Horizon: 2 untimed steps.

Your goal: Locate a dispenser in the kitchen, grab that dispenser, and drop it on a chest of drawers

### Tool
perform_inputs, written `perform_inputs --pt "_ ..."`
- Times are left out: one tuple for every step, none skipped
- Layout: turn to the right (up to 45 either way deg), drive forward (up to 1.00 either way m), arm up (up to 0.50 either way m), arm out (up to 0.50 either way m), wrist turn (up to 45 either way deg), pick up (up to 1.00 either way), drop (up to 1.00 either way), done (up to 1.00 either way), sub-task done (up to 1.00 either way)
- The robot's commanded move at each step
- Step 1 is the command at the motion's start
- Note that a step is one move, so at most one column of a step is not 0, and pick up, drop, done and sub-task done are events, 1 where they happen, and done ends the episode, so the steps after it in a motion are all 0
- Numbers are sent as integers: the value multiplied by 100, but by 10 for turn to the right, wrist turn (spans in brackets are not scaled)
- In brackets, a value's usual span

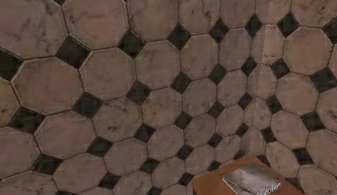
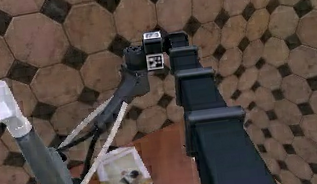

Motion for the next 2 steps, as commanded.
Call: perform_inputs --pt "0 0 0 0 390 0 0 0 0" --pt "0 0 -8 0 0 0 0 0 0"
